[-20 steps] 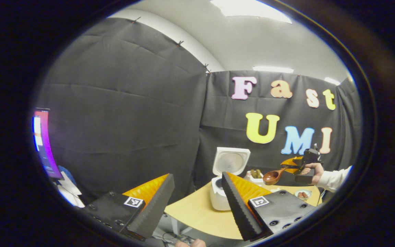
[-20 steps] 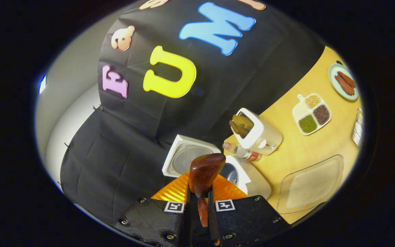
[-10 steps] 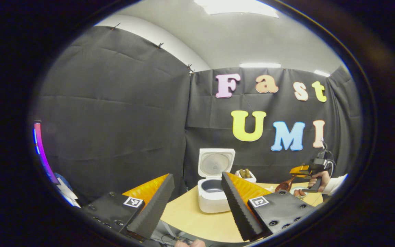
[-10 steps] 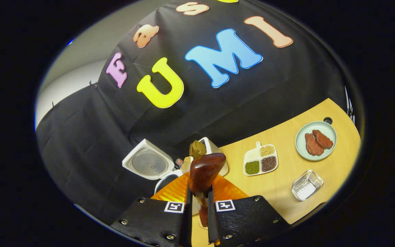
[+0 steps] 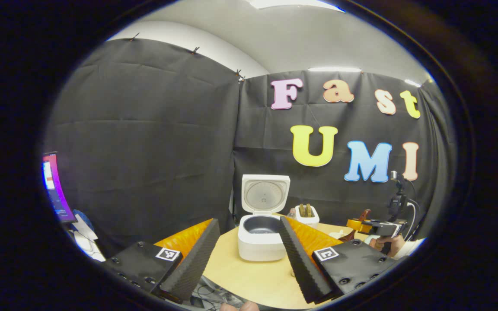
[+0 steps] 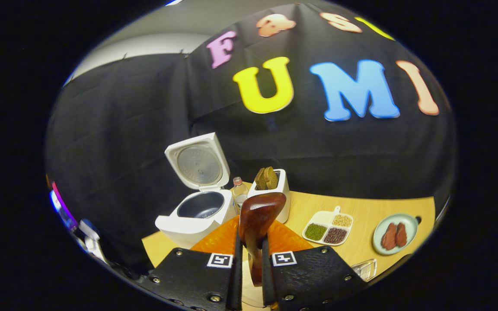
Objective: Close the left gripper, press the button to open the rice cooker; take a wooden spoon from the chopstick holder with the right hand, scoop a spoonful of rice and pour it into the rice cooker, then put the wooden spoon back into the chopstick holder.
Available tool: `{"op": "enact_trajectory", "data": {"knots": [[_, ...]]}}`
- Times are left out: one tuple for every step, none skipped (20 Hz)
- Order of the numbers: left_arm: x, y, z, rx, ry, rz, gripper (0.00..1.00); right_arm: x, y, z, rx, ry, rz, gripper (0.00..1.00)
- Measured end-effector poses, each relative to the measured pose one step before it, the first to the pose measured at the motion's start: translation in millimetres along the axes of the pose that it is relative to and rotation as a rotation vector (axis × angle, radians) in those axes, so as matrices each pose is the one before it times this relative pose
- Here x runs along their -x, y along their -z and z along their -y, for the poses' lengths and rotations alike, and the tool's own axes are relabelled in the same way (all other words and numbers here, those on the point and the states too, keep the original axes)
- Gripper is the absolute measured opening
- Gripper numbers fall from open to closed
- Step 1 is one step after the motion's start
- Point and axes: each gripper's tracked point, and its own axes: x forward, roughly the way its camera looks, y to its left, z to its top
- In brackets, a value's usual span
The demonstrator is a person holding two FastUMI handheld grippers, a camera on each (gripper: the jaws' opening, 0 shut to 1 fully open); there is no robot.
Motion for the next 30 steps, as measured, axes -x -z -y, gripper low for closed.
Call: {"op": "enact_trajectory", "data": {"knots": [[1.41,-1.24,3.36,-0.01088,-0.00689,-0.00083,1.00,-2.31,4.45,-10.06,0.06221,-0.01492,-0.00179,0.18],[0.46,-1.15,3.20,-0.00589,-0.00671,-0.00507,0.96,1.35,2.44,-5.97,0.05005,-0.00452,0.00939,0.18],[0.65,1.11,1.96,-0.00365,-0.00628,-0.00233,0.93,1.42,2.14,-6.43,0.04229,-0.00662,0.00433,0.18],[-0.82,-0.66,2.82,-0.00300,-0.00598,-0.00289,0.93,-1.21,4.29,-2.10,0.03382,-0.00241,-0.00015,0.19],[0.09,0.92,3.85,-0.00373,-0.00238,-0.00238,0.94,-0.21,4.19,0.77,0.03084,0.00363,0.00519,0.19],[-1.01,0.43,4.07,-0.00606,-0.00073,-0.00184,0.94,-0.63,5.08,0.93,0.02995,0.00339,0.00024,0.19],[4.05,-0.40,4.33,-0.00659,0.00066,-0.00443,0.94,1.72,4.45,3.71,0.02884,0.00883,0.00358,0.19],[-0.40,0.86,4.79,-0.00554,0.00256,-0.00224,0.94,2.01,5.23,2.72,0.02547,0.00483,-0.00180,0.19],[-0.42,1.44,4.10,-0.00406,0.00352,-0.00483,0.94,1.36,-2.53,3.69,0.01210,0.00354,-0.00167,0.19],[-1.16,2.04,5.01,-0.00249,0.00332,-0.00449,0.94,2.85,3.00,-0.59,-0.00606,-0.00039,0.00112,0.19],[-1.78,1.01,4.87,0.00009,0.00369,-0.00290,0.94,2.46,0.49,4.23,0.00647,0.01618,0.01276,0.19],[-1.73,2.18,5.97,0.00350,0.00641,-0.00584,0.95,1.87,1.76,5.28,0.01424,0.01314,0.00064,0.19],[-0.32,0.84,5.79,0.00420,0.00956,-0.00510,0.96,8.43,10.24,7.76,0.03599,0.03405,-0.00322,0.19],[-0.64,-0.12,5.25,-0.00134,0.00621,0.00007,0.96,1.74,0.91,11.13,0.03049,0.02611,0.00639,0.19],[-0.67,-2.18,4.47,-0.00575,0.00480,0.00527,0.96,6.18,10.81,10.49,0.00658,0.02437,-0.02213,0.18],[0.08,-0.16,4.19,-0.00492,0.00562,0.00341,0.95,6.64,8.73,10.25,-0.01643,0.02103,-0.00833,0.19],[-0.42,-0.29,4.99,-0.00251,0.00698,-0.00067,0.94,4.25,12.19,13.91,-0.02827,0.02784,-0.01636,0.19],[0.35,0.94,3.91,-0.00216,0.00662,-0.00130,0.94,3.31,9.28,16.26,-0.02254,0.03603,-0.01287,0.19],[0.25,-0.32,3.60,-0.00152,0.00651,-0.00129,0.94,2.77,7.73,18.13,-0.00971,0.03805,-0.00997,0.19],[-0.69,1.98,4.48,0.00087,0.00793,-0.00365,0.94,3.13,9.38,19.41,-0.01019,0.03948,-0.01733,0.18],[-0.72,0.45,3.89,0.00023,0.00597,-0.00244,0.94,1.30,8.56,15.07,-0.03057,0.01782,-0.02240,0.19],[-0.56,0.21,2.99,-0.00136,0.00560,0.00170,0.94,0.96,10.23,12.54,-0.04679,0.00903,-0.02469,0.19],[-0.95,-1.10,3.41,-0.00175,0.00474,0.00062,0.94,-2.81,8.11,7.37,-0.04714,-0.00256,-0.02797,0.19],[-0.34,0.82,2.80,0.00064,0.00475,0.00042,0.94,-3.09,6.55,11.98,-0.03483,0.00248,-0.02018,0.19],[-1.03,0.12,2.79,0.00190,0.00531,-0.00197,0.94,-2.29,6.73,9.65,-0.03211,0.01062,-0.02026,0.19],[-0.13,1.14,3.44,-0.00001,0.00534,-0.00308,0.94,-2.96,5.75,9.88,-0.03173,0.01119,-0.01465,0.19],[-1.04,0.07,2.06,-0.00454,0.00232,-0.00323,0.94,-3.52,5.85,6.78,-0.02873,0.01013,-0.01676,0.19],[0.36,1.97,1.85,-0.00435,0.00236,-0.00204,0.94,-4.30,6.83,5.16,-0.03582,0.00173,-0.01905,0.19],[1.24,1.10,1.68,-0.00257,0.00175,-0.00233,0.94,-4.17,6.77,1.98,-0.04758,-0.00437,-0.02117,0.19],[0.85,-0.30,0.63,-0.00153,0.00098,-0.00100,0.94,-5.48,7.11,3.85,-0.04707,-0.00477,-0.02292,0.19]]}}
